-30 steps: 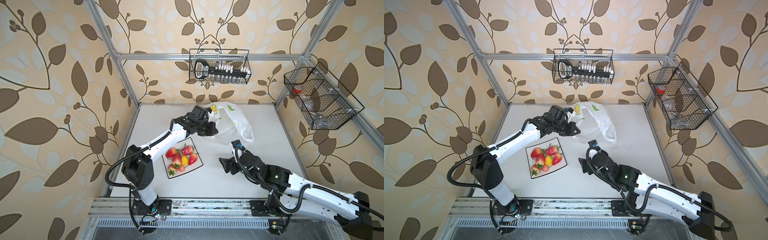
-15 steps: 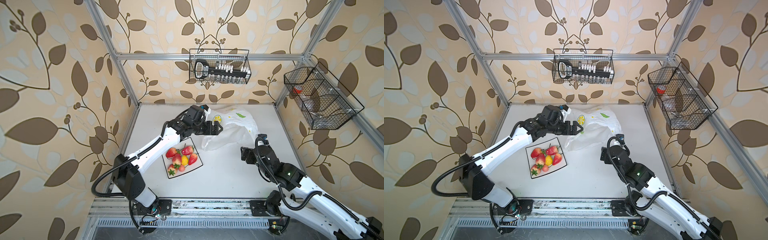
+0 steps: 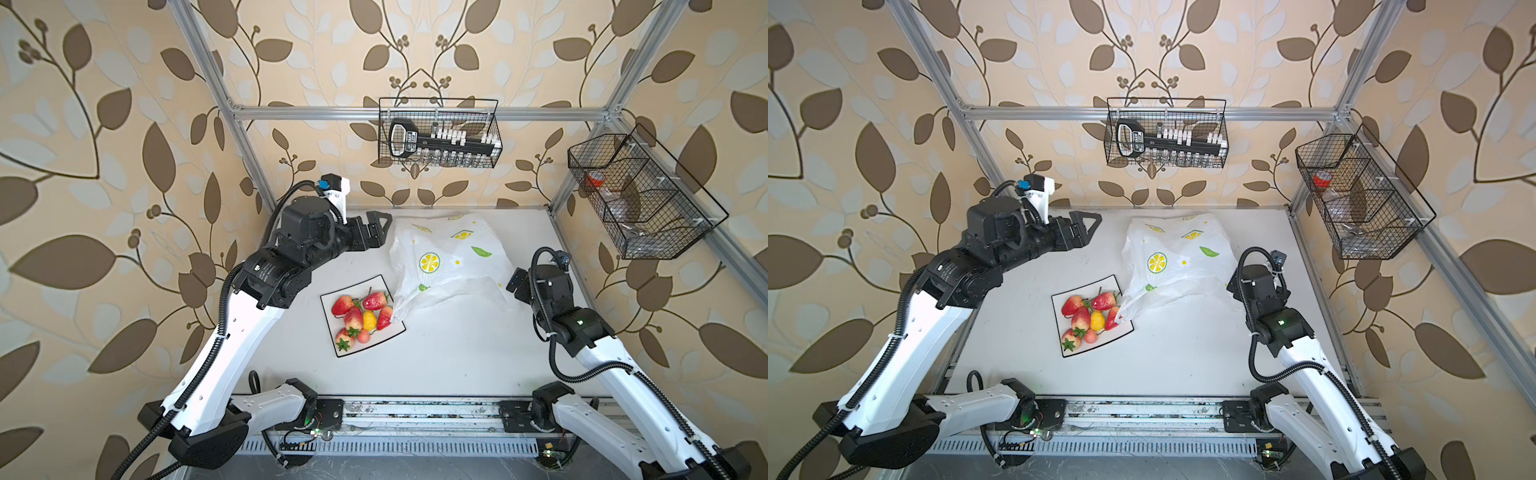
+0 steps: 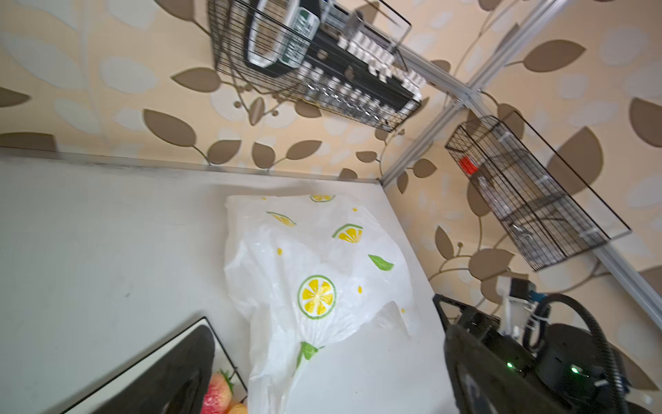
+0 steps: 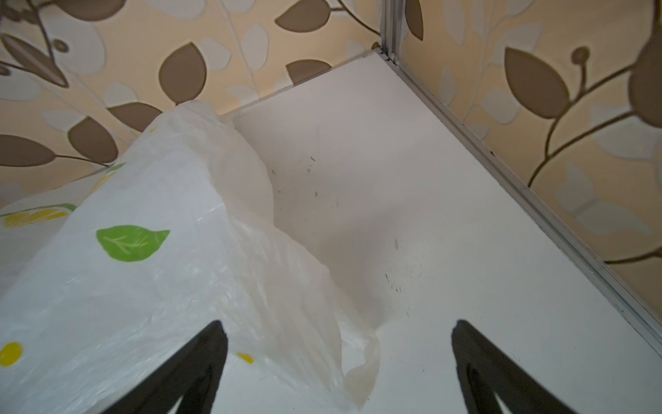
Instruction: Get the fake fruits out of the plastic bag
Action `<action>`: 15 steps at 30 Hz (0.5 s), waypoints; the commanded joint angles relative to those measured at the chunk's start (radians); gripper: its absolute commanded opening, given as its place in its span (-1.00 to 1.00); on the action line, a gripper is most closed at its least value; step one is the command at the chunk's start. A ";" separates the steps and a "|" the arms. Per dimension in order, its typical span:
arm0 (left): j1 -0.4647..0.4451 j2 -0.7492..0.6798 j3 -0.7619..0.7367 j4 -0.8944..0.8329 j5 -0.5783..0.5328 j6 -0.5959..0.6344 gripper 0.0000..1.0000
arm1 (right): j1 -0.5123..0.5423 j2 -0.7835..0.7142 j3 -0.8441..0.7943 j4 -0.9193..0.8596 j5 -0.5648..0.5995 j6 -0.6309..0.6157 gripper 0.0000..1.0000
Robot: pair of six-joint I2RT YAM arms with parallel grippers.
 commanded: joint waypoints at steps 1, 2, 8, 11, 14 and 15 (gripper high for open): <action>0.087 0.003 0.015 -0.083 -0.116 0.069 0.98 | -0.081 0.039 0.008 0.085 -0.007 -0.023 0.98; 0.125 0.006 -0.001 -0.091 -0.133 0.087 0.98 | -0.113 0.050 -0.002 0.106 -0.012 -0.012 0.99; 0.383 -0.037 -0.354 0.085 -0.342 0.128 0.98 | -0.329 0.132 -0.130 0.430 -0.139 -0.148 0.98; 0.444 -0.097 -0.592 0.287 -0.414 0.144 0.98 | -0.362 0.188 -0.185 0.603 -0.175 -0.222 0.97; 0.455 -0.147 -0.803 0.545 -0.436 0.245 0.98 | -0.362 0.225 -0.303 0.884 -0.249 -0.316 0.96; 0.458 -0.154 -0.870 0.628 -0.443 0.278 0.98 | -0.361 0.248 -0.343 0.998 -0.292 -0.346 0.96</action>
